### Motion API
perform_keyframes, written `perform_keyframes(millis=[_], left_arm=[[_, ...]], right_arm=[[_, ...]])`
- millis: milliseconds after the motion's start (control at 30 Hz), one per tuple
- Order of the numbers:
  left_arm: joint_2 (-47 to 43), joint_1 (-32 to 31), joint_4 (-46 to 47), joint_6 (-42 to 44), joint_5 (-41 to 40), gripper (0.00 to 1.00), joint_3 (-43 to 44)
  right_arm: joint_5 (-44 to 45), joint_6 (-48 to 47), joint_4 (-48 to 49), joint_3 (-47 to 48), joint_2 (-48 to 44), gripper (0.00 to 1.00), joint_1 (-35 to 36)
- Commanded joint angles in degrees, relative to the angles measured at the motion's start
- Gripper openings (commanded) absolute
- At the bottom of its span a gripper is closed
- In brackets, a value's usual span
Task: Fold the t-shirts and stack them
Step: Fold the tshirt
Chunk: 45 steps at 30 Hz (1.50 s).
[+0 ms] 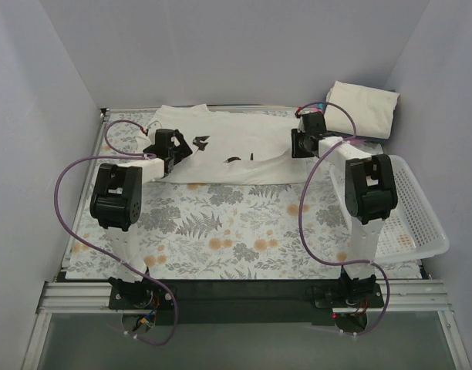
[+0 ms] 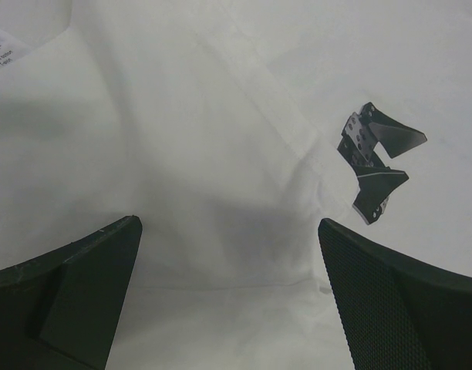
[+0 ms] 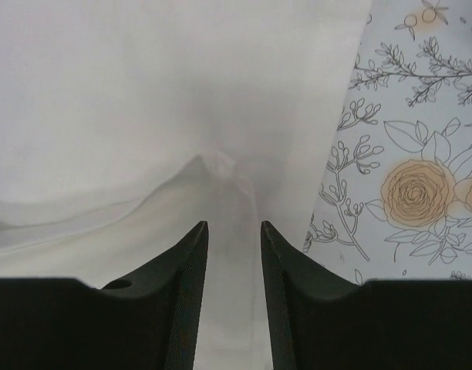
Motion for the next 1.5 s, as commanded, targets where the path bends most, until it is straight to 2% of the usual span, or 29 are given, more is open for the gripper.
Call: perform_keyframes(millis=[0,333,500,700,1133,1467], left_arm=[[-1.76,0.42,-0.83,0.51,-1.74,0.92,1.66],[-1.41,0.77,-1.19,0.25,-1.82,0.91,1.92],[-0.98,0.95,-1.45,0.25,-1.91,0.92,2.27],[1.05,1.30,-3.20,-0.45,-3.14,0.92,3.41],[2.28,3.24,-5.67,-3.09,-4.29,0.92,3.68],[2.19,3.32,-5.06,-3.27,-4.81,0.92,3.15]], right_arm=[[-0.74,-0.77,1.46,3.54,2.05,0.30,-0.27],[-2.32,-0.77,1.38,4.16,4.51,0.27,-0.44],[-2.24,-0.77,1.38,3.81,4.16,0.13,-0.53],[-0.22,-0.77,1.38,2.84,2.58,0.01,-0.44],[7.86,-0.51,1.38,-3.30,-4.44,0.01,-1.06],[9.37,-0.59,0.15,-4.90,-5.86,0.01,-1.59]])
